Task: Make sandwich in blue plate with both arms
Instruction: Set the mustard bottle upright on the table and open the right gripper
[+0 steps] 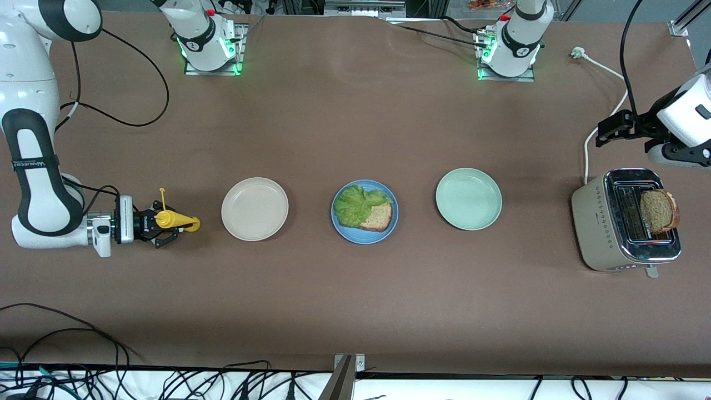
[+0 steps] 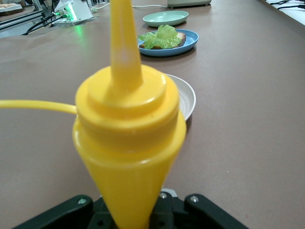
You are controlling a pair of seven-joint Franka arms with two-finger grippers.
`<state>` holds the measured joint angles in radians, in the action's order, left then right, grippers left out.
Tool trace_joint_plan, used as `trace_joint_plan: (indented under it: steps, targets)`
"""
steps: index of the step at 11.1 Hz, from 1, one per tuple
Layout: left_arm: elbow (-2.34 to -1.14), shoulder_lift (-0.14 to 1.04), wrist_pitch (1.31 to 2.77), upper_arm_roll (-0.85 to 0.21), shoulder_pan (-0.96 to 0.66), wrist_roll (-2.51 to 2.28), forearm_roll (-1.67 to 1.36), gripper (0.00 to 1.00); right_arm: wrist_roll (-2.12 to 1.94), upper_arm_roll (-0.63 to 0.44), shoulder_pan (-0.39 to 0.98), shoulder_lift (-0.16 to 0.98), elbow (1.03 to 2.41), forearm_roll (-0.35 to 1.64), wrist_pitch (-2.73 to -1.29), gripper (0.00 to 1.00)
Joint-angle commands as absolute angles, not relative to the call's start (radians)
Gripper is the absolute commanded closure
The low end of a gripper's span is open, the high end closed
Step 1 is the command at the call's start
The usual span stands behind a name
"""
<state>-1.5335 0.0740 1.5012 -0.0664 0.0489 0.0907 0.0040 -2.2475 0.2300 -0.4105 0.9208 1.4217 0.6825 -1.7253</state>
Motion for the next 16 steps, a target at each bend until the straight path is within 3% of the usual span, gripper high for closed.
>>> trace_joint_plan:
  steps: [1, 5, 6, 7, 8, 16]
  targets:
    - [-1.536, 0.063, 1.506, -0.061, 0.037, 0.087, 0.015, 0.00, -2.252, 0.247, -0.431, 0.939, 1.396, 0.684, -1.739, 1.00]
    - [-1.531, 0.066, 1.508, -0.061, 0.037, 0.087, 0.015, 0.00, -2.260, 0.244, -0.448, 0.965, 1.401, 0.676, -1.769, 0.97]
    - [-1.531, 0.067, 1.515, -0.061, 0.038, 0.089, 0.015, 0.00, -2.261, 0.244, -0.451, 0.974, 1.399, 0.676, -1.770, 0.75]
    - [-1.531, 0.069, 1.519, -0.060, 0.040, 0.094, 0.015, 0.00, -2.275, 0.244, -0.454, 0.976, 1.399, 0.678, -1.773, 0.45]
    - [-1.531, 0.071, 1.520, -0.057, 0.040, 0.094, 0.015, 0.00, -2.286, 0.244, -0.456, 0.976, 1.399, 0.680, -1.782, 0.00]
    - [-1.529, 0.090, 1.561, -0.005, 0.041, 0.104, 0.017, 0.00, -2.278, 0.229, -0.454, 0.966, 1.368, 0.641, -1.781, 0.00]
